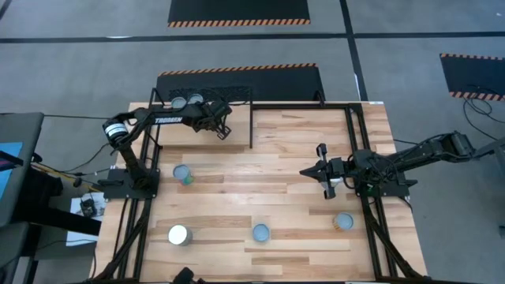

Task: Pick and place cans onto a shelf
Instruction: Put the canned mushroom on the shelf, then put the top canned cherries on the shelf

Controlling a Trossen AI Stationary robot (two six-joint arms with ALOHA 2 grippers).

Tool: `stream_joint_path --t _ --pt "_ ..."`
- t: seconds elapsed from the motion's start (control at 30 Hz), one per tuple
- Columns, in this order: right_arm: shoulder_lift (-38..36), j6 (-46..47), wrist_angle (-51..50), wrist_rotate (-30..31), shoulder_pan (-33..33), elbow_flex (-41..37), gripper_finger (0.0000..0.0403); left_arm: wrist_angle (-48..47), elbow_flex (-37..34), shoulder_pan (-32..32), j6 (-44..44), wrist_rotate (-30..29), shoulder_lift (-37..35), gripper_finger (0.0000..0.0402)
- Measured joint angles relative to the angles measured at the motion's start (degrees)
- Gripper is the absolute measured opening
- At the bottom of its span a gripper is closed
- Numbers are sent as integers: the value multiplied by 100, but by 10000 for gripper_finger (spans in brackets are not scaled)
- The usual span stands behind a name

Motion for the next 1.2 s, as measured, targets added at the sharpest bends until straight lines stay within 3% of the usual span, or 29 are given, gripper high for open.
stream_joint_path --t 0.2,0.53,0.67,0.87,1.0,1.2 --pt "-1 0 -14 0 -10 0 11 477 5 -116 192 35 73 2" --pt "-1 -2 -14 2 -10 0 11 485 -29 -732 544 39 -801 2" --pt "-1 -2 -54 142 9 0 11 1244 -561 -1189 717 156 -1386 2" --pt "0 -28 -320 766 204 64 11 3098 -2034 -1770 777 1295 -2473 2" --pt "-1 22 -1458 1274 531 625 7 4314 -3072 -2202 753 1671 -3162 2" --pt "223 1034 -4552 2548 1415 2005 7 5369 -4137 -2571 558 1660 -3863 2"
